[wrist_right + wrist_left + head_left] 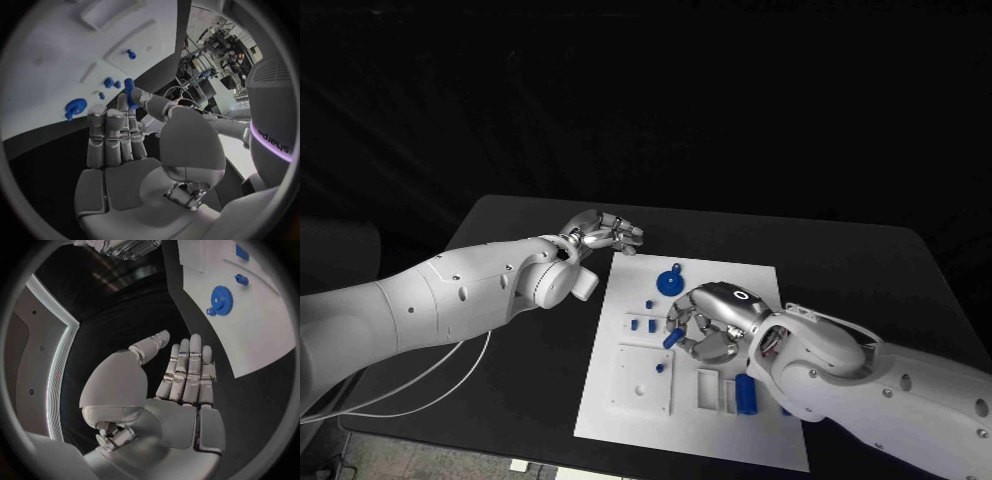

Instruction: Assemble the parts on the task board

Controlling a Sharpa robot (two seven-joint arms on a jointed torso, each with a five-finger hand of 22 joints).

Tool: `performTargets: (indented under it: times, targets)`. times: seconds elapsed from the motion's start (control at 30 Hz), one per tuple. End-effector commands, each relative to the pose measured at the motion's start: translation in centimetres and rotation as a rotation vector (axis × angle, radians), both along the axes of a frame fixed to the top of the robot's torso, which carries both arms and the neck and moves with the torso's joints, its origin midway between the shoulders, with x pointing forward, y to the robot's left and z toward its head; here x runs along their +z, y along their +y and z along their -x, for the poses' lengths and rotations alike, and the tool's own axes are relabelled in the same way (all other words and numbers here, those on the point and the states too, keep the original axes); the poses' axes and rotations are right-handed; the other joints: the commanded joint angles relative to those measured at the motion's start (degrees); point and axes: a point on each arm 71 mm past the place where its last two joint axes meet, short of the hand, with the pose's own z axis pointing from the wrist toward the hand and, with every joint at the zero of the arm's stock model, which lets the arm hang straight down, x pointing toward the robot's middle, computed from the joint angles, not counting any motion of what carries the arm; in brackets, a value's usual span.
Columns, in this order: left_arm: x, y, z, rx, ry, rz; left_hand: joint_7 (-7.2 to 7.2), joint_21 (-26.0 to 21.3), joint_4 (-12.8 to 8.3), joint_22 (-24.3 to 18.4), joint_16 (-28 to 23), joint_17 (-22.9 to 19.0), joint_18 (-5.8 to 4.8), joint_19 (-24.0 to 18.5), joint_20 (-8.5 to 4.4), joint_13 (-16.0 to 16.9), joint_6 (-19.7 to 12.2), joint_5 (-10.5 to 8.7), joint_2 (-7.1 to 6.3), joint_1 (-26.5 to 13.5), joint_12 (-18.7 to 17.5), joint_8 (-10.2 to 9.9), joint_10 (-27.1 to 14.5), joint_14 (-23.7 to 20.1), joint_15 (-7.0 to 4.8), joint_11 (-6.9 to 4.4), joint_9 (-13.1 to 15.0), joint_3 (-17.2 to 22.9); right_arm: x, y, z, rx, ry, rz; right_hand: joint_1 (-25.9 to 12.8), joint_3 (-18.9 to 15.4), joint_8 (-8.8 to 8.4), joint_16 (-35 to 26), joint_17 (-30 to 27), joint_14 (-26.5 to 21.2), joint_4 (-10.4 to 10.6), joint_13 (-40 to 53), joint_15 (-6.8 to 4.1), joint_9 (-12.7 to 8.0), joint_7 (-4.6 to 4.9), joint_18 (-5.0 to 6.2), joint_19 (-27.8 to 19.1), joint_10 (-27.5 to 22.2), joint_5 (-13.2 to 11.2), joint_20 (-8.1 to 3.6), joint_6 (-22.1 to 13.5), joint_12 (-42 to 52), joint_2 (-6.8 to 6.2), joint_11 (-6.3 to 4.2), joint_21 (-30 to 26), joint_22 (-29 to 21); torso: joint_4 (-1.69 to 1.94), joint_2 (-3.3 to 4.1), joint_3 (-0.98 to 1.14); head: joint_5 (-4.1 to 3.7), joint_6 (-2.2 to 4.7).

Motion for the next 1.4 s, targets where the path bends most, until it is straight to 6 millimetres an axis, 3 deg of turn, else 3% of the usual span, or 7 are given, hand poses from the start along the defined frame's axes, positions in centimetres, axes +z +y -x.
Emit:
performTargets:
  times: [0.03, 0.47, 1.4]
  targets:
    - [0.1, -0.4, 0.0, -0.017, -0.005, 0.013, -0.07, -0.23, 0.07, 0.09, -0.23, 0.08, 0.12, 0.37, -0.16, -0.08, -0.42, -0.19, 0.08, 0.19, -0.28, 0.30, -0.26, 0.34, -0.13, 0.04, -0.05, -0.42, -0.8, 1.3, 1.0, 0.072, -0.038, 0.030, -0.20, 0.02, 0.15, -0.07, -0.06, -0.05, -0.48, 0.10, -0.60, 0.90, 0.04, 3.65, 0.01, 0.39, -0.07, -0.33, 0.51, 0.27, 0.50, -0.33, 0.29, 1.21, 0.10, 0.02, -0.01, 0.40, -0.30]
    - [0.1, -0.8, 0.0, -0.025, -0.004, 0.015, -0.06, -0.27, 0.08, 0.11, -0.29, 0.17, 0.11, 0.37, -0.15, -0.11, -0.42, -0.18, 0.08, 0.18, -0.27, 0.32, -0.26, 0.34, -0.12, 0.04, -0.06, -0.44, -3.7, 4.7, 3.8, 0.174, -0.061, 0.092, -0.33, 0.07, 0.17, -0.15, -0.07, -0.05, -0.89, 0.31, -0.63, 1.02, -0.01, 3.65, -0.07, 0.37, -0.07, -0.36, 0.60, 0.43, 0.57, -0.36, 0.37, 1.21, 0.06, 0.02, -0.02, 1.38, -0.69]
    - [0.1, -0.7, 0.0, -0.024, -0.001, 0.014, -0.04, -0.35, 0.13, 0.14, -0.43, 0.35, 0.09, 0.38, -0.14, -0.16, -0.46, -0.19, 0.10, 0.11, -0.26, 0.34, -0.28, 0.34, -0.11, 0.05, -0.09, -0.50, -4.9, 5.0, 4.0, 0.162, -0.115, 0.192, -0.45, 0.35, 0.21, -0.17, -0.05, 0.03, -1.20, 0.57, -0.70, 1.18, -0.09, 3.65, -0.09, 0.41, -0.07, -0.33, 0.78, 0.64, 0.45, -0.43, 0.49, 1.19, -0.04, 0.02, 0.00, 1.72, -1.34]
